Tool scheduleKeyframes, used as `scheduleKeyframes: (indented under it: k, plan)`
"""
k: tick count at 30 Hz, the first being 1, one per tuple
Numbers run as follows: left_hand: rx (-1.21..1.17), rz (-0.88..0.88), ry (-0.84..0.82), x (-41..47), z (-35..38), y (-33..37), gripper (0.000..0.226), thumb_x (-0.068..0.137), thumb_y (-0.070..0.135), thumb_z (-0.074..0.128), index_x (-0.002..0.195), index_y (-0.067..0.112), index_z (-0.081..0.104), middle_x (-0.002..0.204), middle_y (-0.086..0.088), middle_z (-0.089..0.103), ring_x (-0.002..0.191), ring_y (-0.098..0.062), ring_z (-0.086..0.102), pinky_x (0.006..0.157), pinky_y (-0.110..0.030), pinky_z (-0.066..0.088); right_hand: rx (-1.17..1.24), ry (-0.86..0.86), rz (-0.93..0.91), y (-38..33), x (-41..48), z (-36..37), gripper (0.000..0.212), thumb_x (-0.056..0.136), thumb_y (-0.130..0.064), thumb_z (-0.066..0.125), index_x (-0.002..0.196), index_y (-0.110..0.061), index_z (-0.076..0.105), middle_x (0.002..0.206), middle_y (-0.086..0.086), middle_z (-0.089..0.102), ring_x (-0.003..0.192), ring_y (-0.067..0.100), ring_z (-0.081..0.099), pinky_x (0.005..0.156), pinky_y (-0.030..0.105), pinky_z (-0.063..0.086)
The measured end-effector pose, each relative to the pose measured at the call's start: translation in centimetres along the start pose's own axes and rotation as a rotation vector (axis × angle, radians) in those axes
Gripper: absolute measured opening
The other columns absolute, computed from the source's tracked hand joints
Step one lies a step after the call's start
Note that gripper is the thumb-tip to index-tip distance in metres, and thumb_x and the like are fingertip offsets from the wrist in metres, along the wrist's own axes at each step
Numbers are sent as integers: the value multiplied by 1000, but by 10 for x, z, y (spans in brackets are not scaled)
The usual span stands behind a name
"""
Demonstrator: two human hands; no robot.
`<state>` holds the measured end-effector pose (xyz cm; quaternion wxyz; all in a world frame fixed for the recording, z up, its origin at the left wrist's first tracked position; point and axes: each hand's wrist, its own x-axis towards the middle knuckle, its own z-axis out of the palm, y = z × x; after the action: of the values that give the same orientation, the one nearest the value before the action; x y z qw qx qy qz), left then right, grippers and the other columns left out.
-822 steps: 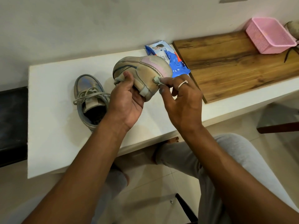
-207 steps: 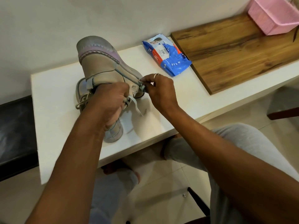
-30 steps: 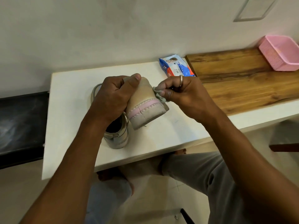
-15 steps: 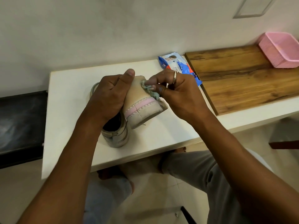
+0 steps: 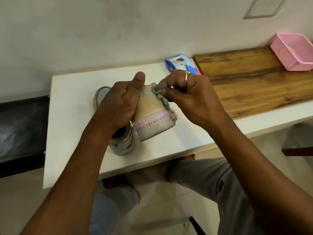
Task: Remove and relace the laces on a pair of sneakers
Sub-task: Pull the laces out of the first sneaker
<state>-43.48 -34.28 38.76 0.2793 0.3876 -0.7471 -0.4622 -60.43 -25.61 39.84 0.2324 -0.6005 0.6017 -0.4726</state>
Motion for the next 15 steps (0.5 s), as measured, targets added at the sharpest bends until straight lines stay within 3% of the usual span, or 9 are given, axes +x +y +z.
scheduleKeyframes:
  k: [3, 8, 13, 15]
  plan:
    - [-15, 2, -10, 0, 2, 1, 57, 100, 52, 34, 55, 18, 42, 47, 10, 42, 45, -4, 40, 46, -16, 34, 31, -4, -85, -12, 0, 11, 21, 89, -13, 67, 93, -34, 68, 96, 0, 71, 93, 21, 65, 81, 43, 53]
    - [2, -11, 27, -3, -4, -3, 58, 98, 58, 35, 57, 16, 34, 50, 7, 33, 46, -8, 36, 51, -26, 32, 17, 45, 93, 16, -4, 8, 21, 91, -11, 66, 95, -31, 71, 94, -13, 69, 85, 29, 62, 75, 46, 54]
    - [-58, 28, 22, -2, -3, -5, 58, 98, 54, 42, 54, 17, 34, 51, 6, 33, 49, -10, 36, 52, -32, 32, 263, 42, -7, 10, -15, 17, 23, 90, -1, 64, 97, -22, 69, 95, -6, 68, 92, 6, 64, 79, 21, 51]
    - [-73, 21, 27, -1, -6, -9, 60, 98, 53, 43, 55, 13, 31, 51, 5, 31, 48, -11, 34, 50, -30, 30, 222, 66, 87, 26, -22, 22, 23, 92, -3, 63, 95, -24, 70, 93, -10, 68, 89, 9, 64, 77, 29, 53]
